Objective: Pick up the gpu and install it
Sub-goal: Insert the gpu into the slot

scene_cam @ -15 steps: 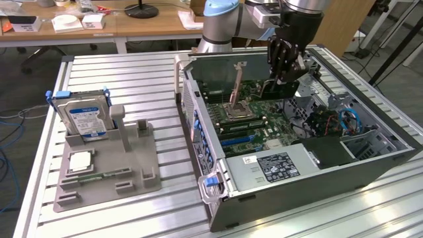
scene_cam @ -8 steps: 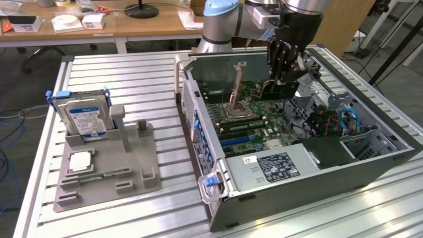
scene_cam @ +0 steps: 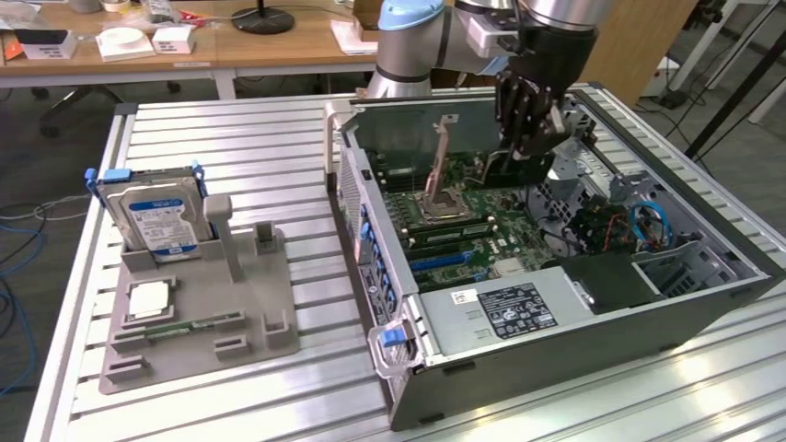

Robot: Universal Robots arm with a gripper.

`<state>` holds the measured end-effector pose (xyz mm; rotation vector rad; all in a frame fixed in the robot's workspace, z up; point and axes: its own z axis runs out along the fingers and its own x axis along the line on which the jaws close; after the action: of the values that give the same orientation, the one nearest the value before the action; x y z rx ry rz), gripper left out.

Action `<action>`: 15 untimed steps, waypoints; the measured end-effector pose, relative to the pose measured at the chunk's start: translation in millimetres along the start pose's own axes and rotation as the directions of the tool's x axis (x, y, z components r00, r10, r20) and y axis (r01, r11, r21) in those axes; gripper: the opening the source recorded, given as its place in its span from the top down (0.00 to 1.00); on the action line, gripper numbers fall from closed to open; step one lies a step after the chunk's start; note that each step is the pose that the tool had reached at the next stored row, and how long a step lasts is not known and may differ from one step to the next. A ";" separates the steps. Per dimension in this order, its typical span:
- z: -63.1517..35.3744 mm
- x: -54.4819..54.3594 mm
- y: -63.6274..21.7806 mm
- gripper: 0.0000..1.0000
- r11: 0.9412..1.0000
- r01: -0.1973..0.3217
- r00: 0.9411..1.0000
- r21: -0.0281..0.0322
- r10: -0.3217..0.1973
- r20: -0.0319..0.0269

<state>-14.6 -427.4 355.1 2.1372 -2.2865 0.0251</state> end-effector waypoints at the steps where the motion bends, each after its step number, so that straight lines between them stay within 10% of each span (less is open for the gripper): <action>1: 0.6 0.0 0.3 0.74 1.000 0.000 1.000 0.000 0.000 0.000; 15: 4.0 0.0 1.7 0.74 1.000 0.000 1.000 0.000 0.000 0.000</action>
<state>-16.3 -427.3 351.1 2.1375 -2.2862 0.0250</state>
